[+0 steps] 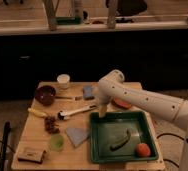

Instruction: Place brush in plastic cup

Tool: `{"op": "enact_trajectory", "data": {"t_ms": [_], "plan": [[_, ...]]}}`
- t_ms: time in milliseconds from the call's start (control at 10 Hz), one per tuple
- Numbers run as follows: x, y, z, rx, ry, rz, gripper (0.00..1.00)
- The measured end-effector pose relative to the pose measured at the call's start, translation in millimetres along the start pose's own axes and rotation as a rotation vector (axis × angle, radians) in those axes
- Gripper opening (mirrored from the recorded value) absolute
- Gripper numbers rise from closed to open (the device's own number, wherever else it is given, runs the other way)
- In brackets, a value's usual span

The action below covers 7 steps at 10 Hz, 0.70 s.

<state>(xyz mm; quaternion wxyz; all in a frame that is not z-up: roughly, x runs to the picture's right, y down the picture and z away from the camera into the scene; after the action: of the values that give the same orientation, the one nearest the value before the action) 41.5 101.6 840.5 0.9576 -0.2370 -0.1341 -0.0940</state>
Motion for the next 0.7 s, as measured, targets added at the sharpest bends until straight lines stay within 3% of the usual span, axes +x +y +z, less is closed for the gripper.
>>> {"op": "enact_trajectory", "data": {"t_ms": [300,700], "plan": [[-3,-2,5,-0.004,0.007,-0.014,0.8],[-58,-28,-24,-0.026,0.002,-0.103,0.8]]}}
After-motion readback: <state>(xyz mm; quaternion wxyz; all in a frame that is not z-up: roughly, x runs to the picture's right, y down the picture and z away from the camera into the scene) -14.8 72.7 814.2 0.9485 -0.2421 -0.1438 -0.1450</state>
